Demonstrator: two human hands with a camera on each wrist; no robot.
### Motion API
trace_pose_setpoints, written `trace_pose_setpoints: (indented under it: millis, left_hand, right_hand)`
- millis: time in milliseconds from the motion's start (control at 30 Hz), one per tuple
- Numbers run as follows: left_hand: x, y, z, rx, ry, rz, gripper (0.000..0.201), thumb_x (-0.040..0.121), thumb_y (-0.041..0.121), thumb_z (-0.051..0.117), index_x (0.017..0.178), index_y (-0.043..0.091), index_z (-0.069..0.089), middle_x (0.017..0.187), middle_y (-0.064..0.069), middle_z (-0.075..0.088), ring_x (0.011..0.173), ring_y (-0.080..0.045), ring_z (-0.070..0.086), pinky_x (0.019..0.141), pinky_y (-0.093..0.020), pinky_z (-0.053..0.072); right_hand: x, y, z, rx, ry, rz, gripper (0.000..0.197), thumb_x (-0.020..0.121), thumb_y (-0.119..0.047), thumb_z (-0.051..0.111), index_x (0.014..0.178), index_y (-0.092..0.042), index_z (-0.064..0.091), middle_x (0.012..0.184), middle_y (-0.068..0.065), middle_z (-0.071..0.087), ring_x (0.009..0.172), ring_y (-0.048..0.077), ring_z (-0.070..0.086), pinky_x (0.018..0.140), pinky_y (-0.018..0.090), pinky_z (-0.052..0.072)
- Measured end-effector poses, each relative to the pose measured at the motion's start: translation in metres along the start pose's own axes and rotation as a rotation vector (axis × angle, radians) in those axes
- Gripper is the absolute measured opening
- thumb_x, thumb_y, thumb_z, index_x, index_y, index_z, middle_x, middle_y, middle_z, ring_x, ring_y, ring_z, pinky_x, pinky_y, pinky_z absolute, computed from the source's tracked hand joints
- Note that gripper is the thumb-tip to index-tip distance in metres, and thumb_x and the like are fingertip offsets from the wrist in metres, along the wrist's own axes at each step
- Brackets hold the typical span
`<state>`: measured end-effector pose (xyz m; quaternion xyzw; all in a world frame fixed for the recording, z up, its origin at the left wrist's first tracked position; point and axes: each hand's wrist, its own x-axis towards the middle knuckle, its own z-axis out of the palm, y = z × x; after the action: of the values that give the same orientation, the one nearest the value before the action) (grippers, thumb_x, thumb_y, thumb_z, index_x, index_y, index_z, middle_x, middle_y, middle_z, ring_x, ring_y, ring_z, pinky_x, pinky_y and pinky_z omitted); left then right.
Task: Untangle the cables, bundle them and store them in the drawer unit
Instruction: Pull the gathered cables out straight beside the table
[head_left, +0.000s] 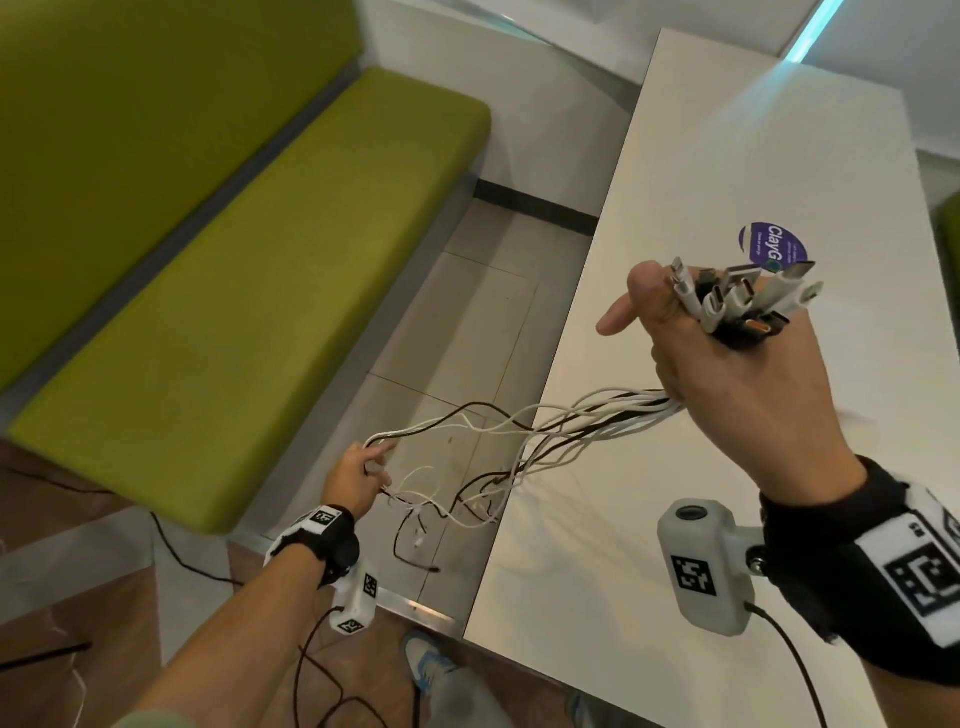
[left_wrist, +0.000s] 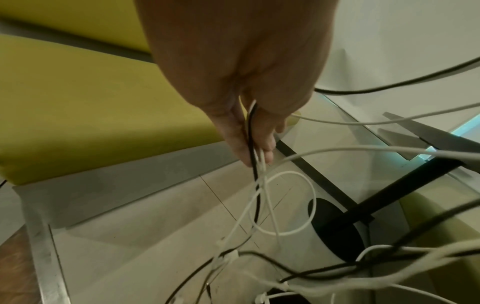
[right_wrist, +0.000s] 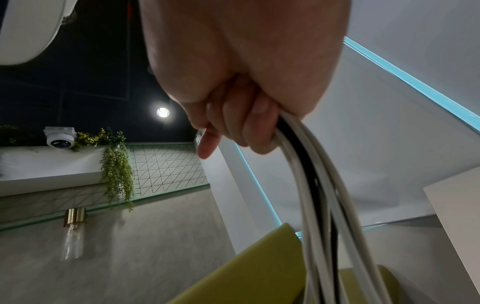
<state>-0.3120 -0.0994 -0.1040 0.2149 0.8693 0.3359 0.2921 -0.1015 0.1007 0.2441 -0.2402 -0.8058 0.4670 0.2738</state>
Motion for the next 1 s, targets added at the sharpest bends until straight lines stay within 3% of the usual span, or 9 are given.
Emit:
trace_pose_setpoints:
  millis: [100, 233, 333, 433, 533, 767, 833, 933, 1000]
  left_hand:
    - [-0.001, -0.007, -0.005, 0.002, 0.154, -0.018, 0.046, 0.079, -0.012, 0.062, 0.082, 0.032, 0.073, 0.087, 0.003, 0.062, 0.075, -0.022, 0.061, 0.070, -0.036, 0.055]
    - [-0.001, -0.006, -0.010, -0.001, 0.280, -0.030, 0.043, 0.077, -0.016, 0.056, 0.066, 0.025, 0.060, 0.083, -0.005, 0.067, 0.060, -0.013, 0.060, 0.046, -0.014, 0.045]
    - [-0.003, -0.008, -0.012, 0.002, 0.336, 0.017, 0.042, 0.078, -0.016, 0.059, 0.064, 0.023, 0.056, 0.081, -0.004, 0.065, 0.061, -0.012, 0.062, 0.046, -0.010, 0.041]
    - [-0.005, -0.009, -0.009, 0.188, 0.265, 0.033, 0.036, 0.084, -0.010, 0.059, 0.094, 0.021, 0.076, 0.084, -0.001, 0.064, 0.070, -0.019, 0.063, 0.062, -0.023, 0.049]
    - [-0.008, -0.011, -0.005, 0.508, 0.193, 0.067, 0.046, 0.086, -0.012, 0.049, 0.115, 0.015, 0.072, 0.096, -0.011, 0.066, 0.085, -0.033, 0.064, 0.073, -0.040, 0.049]
    - [-0.004, -0.012, -0.008, 0.602, -0.087, -0.261, 0.038, 0.100, 0.021, 0.036, 0.134, 0.010, 0.049, 0.128, -0.020, 0.052, 0.111, -0.041, 0.056, 0.093, -0.041, 0.043]
    - [-0.002, -0.003, -0.001, 0.598, -0.229, -0.245, 0.043, 0.101, 0.026, 0.034, 0.141, 0.011, 0.040, 0.123, -0.020, 0.060, 0.106, -0.036, 0.062, 0.088, -0.037, 0.047]
    - [-0.003, 0.011, 0.016, 0.473, -0.328, -0.266, 0.042, 0.099, 0.026, 0.034, 0.138, 0.010, 0.039, 0.117, -0.016, 0.065, 0.062, -0.023, 0.072, 0.059, -0.028, 0.050]
    - [-0.004, 0.013, 0.031, 0.339, -0.356, -0.309, 0.043, 0.099, 0.029, 0.037, 0.139, 0.014, 0.035, 0.121, -0.013, 0.064, 0.056, -0.019, 0.071, 0.060, -0.027, 0.052]
  right_hand:
    - [0.000, 0.001, 0.001, 0.003, -0.001, 0.006, 0.035, 0.090, -0.045, 0.051, 0.071, -0.022, 0.069, 0.044, -0.020, 0.050, 0.054, -0.010, 0.053, 0.063, 0.019, 0.028]
    - [0.001, 0.003, 0.004, 0.004, -0.004, -0.004, 0.035, 0.092, -0.044, 0.051, 0.071, -0.022, 0.069, 0.044, -0.016, 0.047, 0.052, -0.004, 0.053, 0.060, 0.013, 0.029]
    - [0.000, 0.003, 0.006, 0.002, -0.023, 0.002, 0.035, 0.091, -0.043, 0.050, 0.071, -0.021, 0.069, 0.044, -0.018, 0.049, 0.053, -0.007, 0.054, 0.055, 0.008, 0.031]
    - [-0.001, 0.002, 0.007, -0.003, -0.029, 0.001, 0.035, 0.091, -0.043, 0.050, 0.071, -0.021, 0.069, 0.044, -0.021, 0.050, 0.054, -0.011, 0.054, 0.056, 0.007, 0.032]
    - [-0.002, 0.003, 0.006, -0.007, -0.031, -0.008, 0.035, 0.091, -0.041, 0.050, 0.071, -0.020, 0.069, 0.044, -0.023, 0.050, 0.054, -0.011, 0.054, 0.055, 0.006, 0.033]
    - [-0.005, 0.002, 0.005, 0.009, -0.027, -0.005, 0.036, 0.091, -0.041, 0.051, 0.071, -0.018, 0.070, 0.044, -0.021, 0.049, 0.052, -0.008, 0.054, 0.054, 0.008, 0.032]
    - [-0.006, 0.000, 0.009, -0.022, -0.039, -0.025, 0.036, 0.092, -0.039, 0.050, 0.070, -0.017, 0.070, 0.044, -0.025, 0.050, 0.054, -0.010, 0.054, 0.055, 0.007, 0.034]
    - [-0.007, -0.003, 0.011, -0.046, -0.041, -0.049, 0.035, 0.092, -0.036, 0.051, 0.069, -0.018, 0.069, 0.044, -0.026, 0.049, 0.054, -0.008, 0.055, 0.055, 0.004, 0.035]
    - [-0.007, -0.003, 0.009, -0.044, -0.039, -0.048, 0.034, 0.092, -0.038, 0.052, 0.068, -0.020, 0.069, 0.044, -0.025, 0.049, 0.052, -0.005, 0.054, 0.053, 0.005, 0.034]
